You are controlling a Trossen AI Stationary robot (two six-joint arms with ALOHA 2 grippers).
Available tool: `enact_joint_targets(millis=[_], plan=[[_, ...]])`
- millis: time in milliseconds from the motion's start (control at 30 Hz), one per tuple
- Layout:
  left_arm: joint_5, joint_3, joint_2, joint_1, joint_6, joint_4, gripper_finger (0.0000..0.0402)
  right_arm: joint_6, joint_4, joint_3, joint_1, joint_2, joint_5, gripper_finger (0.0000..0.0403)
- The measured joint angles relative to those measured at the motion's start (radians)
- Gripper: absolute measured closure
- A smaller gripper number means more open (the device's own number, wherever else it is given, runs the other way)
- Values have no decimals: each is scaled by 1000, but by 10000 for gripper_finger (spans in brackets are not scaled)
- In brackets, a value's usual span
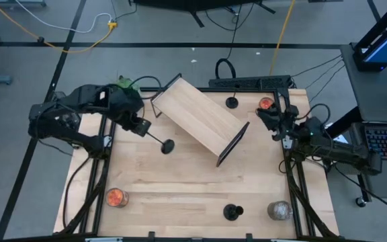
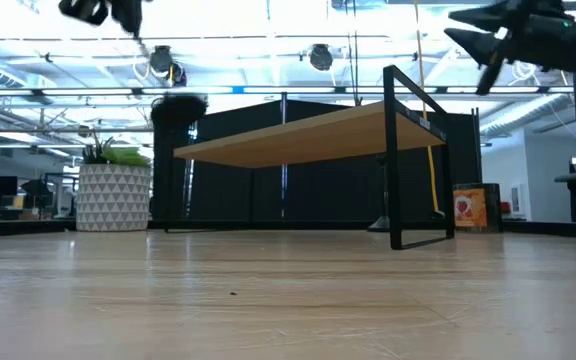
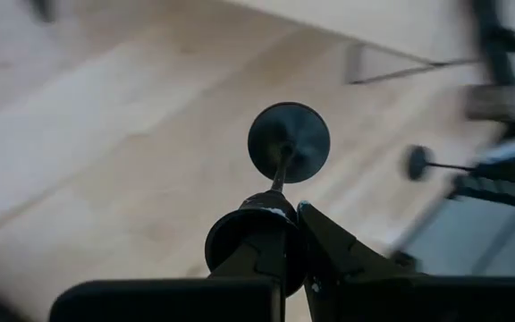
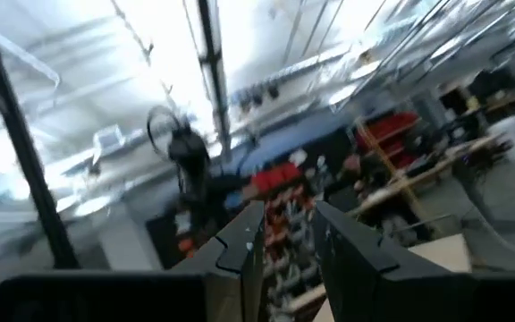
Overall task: Pick & Place candle stick holders
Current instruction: Put the top left black candlestick on the shelf
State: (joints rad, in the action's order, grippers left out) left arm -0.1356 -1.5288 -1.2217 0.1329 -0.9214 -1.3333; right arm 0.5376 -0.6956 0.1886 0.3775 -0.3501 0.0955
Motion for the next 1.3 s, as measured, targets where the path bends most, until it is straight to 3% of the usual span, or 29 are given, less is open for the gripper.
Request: enact_joint_targets(millis=[300,533,700,933,1300], plan=[[4,-209,-164,-158,-79,68,388,-151,58,306,-1,-371,225,312],[6,-359,-307,-206,-48,75,388,-210,120,515,-8,-589,428,311],[9,-469,-391,-215,-1,73,388,-233,162,619,-67,-705,509,292],[16,-571,-469,-205,71,73,388,-311,298,720,-171,-832,512,230],[41,-576,-475,-161,111,73,388,-315,380,846,-272,-977,450,143]])
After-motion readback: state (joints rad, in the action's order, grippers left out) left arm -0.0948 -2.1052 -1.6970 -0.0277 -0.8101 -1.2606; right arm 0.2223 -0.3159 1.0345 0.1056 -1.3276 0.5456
